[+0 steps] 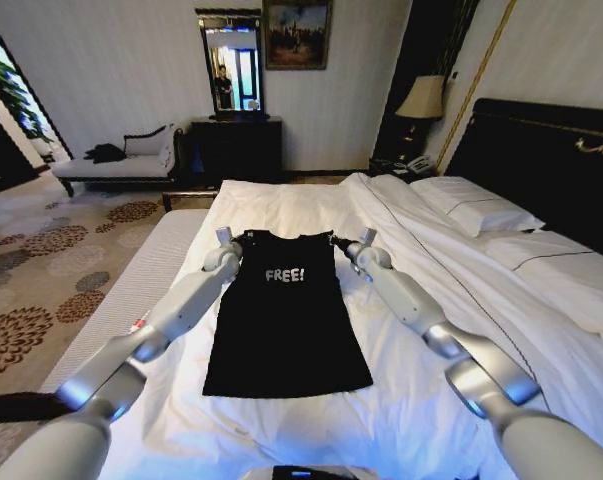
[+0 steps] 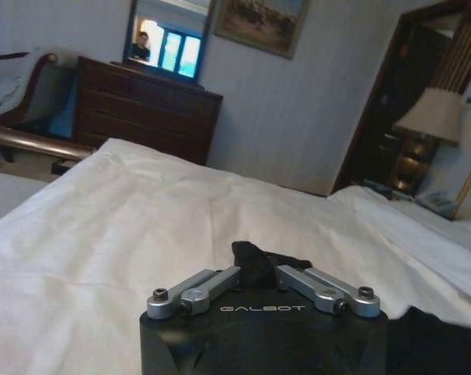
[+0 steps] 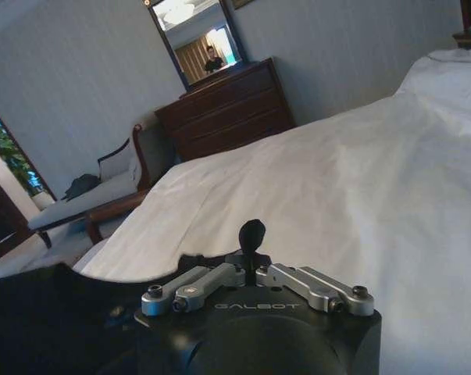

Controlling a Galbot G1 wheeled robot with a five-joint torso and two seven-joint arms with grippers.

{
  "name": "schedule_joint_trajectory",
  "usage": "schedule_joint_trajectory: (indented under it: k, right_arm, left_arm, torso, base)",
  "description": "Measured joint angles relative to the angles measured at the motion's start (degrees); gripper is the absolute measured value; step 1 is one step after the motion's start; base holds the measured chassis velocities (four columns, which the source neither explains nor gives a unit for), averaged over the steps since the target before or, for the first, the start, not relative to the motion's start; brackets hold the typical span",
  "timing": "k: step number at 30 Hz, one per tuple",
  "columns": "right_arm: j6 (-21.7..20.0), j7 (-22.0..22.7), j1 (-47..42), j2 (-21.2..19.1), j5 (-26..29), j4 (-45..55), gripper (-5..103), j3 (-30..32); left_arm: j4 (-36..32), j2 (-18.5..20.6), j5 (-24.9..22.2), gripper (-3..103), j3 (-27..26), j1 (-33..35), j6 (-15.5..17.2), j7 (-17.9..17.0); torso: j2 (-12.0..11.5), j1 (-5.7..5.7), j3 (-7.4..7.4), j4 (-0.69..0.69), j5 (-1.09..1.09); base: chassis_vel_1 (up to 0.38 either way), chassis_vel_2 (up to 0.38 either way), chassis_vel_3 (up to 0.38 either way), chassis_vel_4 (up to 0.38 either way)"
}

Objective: Fold the clothes on the bed.

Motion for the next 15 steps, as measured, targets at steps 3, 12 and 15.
schedule_joint_trajectory:
  k: [3, 12, 15]
  right_arm:
    - [-0.21, 1.25, -3.17, -1.53, 0.35, 4.7, 1, 0.94]
    - [-0.63, 3.7, -14.84, -7.65, -0.09, 20.73, 1, 6.21]
    - [-0.66, 3.82, -17.22, -8.82, -0.17, 23.8, 1, 7.26]
  left_arm:
    - [-3.73, 1.04, 0.06, 0, -1.51, 2.85, -0.06, -0.6]
    - [-16.68, 5.78, -0.31, 0, -5.38, 14.07, -0.15, -1.66]
    - [-19.54, 7.42, -0.48, 0, -5.98, 16.37, -0.15, -1.7]
  torso:
    - [0.0, -0.01, 0.0, 0.02, -0.01]
    - [0.01, -0.01, -0.01, 0.02, -0.02]
    - [0.0, -0.02, -0.01, 0.02, -0.02]
  base:
    - [0.0, 0.0, 0.0, 0.0]
    - [0.0, 0.0, 0.0, 0.0]
    - [0.0, 0.0, 0.0, 0.0]
